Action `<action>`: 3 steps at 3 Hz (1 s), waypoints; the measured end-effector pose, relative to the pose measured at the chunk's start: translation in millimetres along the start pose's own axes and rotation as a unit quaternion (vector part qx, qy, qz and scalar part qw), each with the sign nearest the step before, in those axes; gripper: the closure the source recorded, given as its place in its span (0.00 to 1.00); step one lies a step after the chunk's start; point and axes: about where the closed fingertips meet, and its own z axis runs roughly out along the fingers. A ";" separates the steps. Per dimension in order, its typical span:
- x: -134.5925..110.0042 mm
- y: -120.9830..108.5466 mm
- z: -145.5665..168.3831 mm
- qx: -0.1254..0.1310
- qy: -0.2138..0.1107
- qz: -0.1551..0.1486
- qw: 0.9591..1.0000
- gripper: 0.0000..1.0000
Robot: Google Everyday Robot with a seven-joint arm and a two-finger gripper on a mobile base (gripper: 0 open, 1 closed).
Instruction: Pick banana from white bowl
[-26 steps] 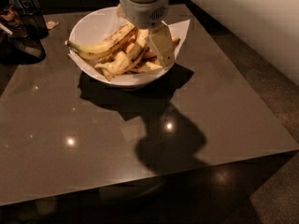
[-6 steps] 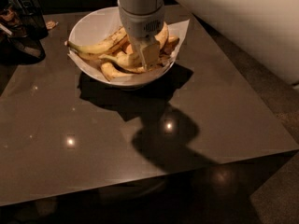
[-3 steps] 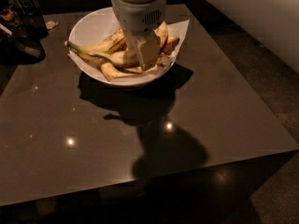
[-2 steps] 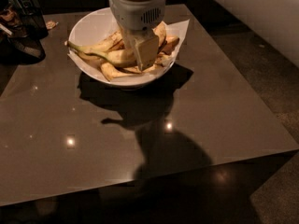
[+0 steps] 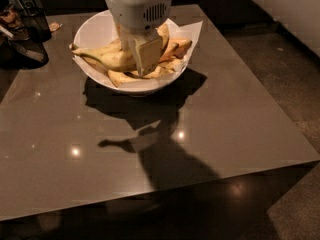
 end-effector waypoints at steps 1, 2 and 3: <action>-31.0 7.6 12.9 -0.001 -0.033 -0.022 0.999 1.00; -79.8 22.6 24.2 -0.015 -0.068 -0.056 0.996 1.00; -113.8 36.1 17.7 -0.025 -0.077 -0.088 0.993 1.00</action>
Offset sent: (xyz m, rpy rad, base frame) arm -0.0927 0.0964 -0.0712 0.0547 0.1861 0.2479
